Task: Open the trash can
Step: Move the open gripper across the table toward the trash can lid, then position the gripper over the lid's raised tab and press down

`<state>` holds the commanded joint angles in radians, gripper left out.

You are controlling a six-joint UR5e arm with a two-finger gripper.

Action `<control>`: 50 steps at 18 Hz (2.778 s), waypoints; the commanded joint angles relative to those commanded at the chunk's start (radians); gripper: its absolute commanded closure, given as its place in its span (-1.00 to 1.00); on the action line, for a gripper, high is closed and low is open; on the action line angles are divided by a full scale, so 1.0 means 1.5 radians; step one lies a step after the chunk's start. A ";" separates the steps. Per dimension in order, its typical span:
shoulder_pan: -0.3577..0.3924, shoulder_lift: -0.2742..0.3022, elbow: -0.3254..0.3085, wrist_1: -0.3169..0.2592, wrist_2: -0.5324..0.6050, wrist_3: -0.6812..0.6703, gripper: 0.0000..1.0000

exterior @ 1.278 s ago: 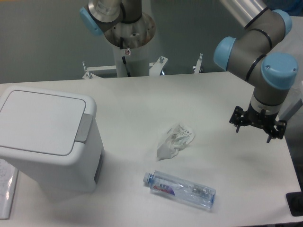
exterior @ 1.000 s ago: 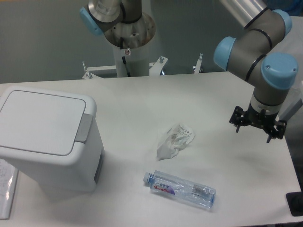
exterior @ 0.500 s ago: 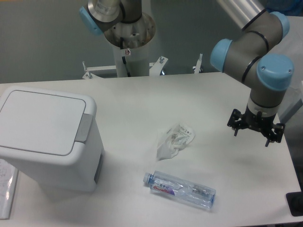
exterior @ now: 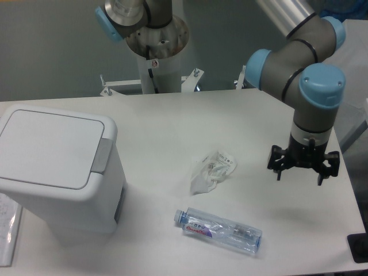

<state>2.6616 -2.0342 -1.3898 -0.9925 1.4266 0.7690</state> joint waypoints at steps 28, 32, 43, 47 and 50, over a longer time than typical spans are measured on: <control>-0.192 0.197 -0.100 0.001 -0.235 -0.337 -1.00; -0.203 0.197 -0.101 0.001 -0.235 -0.340 -1.00; -0.203 0.214 -0.133 0.004 -0.228 -0.330 -1.00; -0.203 0.209 -0.138 0.012 -0.226 -0.330 -1.00; -0.204 0.206 -0.141 0.017 -0.225 -0.330 -1.00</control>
<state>2.3562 -1.7257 -1.6015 -0.9664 1.0891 0.2746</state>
